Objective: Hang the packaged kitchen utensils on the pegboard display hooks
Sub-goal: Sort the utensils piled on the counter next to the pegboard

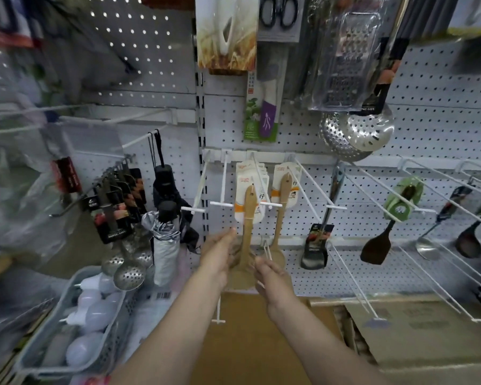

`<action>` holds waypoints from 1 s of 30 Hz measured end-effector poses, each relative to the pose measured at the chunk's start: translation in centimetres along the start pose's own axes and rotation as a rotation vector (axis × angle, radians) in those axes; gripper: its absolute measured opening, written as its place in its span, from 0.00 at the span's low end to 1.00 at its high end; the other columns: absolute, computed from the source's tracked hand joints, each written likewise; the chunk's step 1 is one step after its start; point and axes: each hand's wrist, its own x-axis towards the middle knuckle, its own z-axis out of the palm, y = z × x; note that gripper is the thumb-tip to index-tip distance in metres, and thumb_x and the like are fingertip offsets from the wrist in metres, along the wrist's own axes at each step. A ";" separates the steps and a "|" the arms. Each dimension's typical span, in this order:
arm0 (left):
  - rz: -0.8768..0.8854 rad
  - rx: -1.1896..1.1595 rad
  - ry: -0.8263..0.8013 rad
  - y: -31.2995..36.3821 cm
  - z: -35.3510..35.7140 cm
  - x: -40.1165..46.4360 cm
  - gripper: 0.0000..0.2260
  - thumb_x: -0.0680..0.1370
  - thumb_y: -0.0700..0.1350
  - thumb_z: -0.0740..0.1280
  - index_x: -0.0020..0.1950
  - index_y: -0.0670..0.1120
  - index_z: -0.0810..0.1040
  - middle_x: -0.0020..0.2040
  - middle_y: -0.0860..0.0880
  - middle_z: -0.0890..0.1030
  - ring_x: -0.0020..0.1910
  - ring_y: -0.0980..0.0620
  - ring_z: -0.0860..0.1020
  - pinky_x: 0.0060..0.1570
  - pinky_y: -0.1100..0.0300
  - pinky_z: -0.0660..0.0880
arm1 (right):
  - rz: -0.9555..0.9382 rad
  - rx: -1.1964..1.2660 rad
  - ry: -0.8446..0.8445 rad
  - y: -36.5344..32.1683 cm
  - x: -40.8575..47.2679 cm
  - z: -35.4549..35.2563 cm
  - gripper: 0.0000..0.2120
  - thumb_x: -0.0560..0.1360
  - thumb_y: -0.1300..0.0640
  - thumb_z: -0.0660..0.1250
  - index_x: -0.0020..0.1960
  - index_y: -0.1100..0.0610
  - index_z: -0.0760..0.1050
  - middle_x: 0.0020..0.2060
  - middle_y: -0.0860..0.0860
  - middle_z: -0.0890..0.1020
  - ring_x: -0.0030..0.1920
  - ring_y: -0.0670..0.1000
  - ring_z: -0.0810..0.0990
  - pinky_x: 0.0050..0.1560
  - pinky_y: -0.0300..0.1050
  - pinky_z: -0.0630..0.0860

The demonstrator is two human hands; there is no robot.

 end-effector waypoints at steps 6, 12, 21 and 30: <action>-0.043 -0.112 0.070 -2.7 -4.7 -7.3 0.14 0.78 0.47 0.72 0.63 0.57 0.76 0.57 0.49 0.81 0.51 0.54 0.78 0.54 0.55 0.77 | -0.001 -0.033 -0.111 2.0 -6.1 1.7 0.09 0.76 0.46 0.73 0.55 0.45 0.83 0.64 0.46 0.79 0.65 0.52 0.75 0.74 0.59 0.66; -0.163 -0.223 0.221 -4.0 -10.3 -13.8 0.07 0.78 0.46 0.72 0.54 0.46 0.79 0.57 0.47 0.80 0.59 0.49 0.77 0.62 0.51 0.76 | 0.100 -0.056 -0.270 3.7 -11.8 4.5 0.09 0.77 0.46 0.72 0.55 0.45 0.80 0.62 0.46 0.80 0.65 0.50 0.75 0.67 0.50 0.69; -0.104 -0.348 0.383 -0.5 -22.6 -18.0 0.17 0.79 0.49 0.70 0.67 0.47 0.76 0.74 0.47 0.71 0.72 0.49 0.71 0.55 0.54 0.72 | 0.246 -0.165 -0.375 6.7 -19.4 13.8 0.16 0.79 0.46 0.70 0.63 0.49 0.73 0.65 0.50 0.75 0.65 0.52 0.73 0.64 0.50 0.71; -0.078 -0.383 0.491 6.1 -42.3 -21.7 0.07 0.80 0.49 0.68 0.53 0.47 0.77 0.64 0.47 0.78 0.58 0.54 0.77 0.52 0.56 0.74 | 0.288 -0.192 -0.398 11.9 -27.9 32.5 0.12 0.80 0.48 0.69 0.60 0.53 0.77 0.55 0.52 0.80 0.50 0.50 0.77 0.46 0.48 0.74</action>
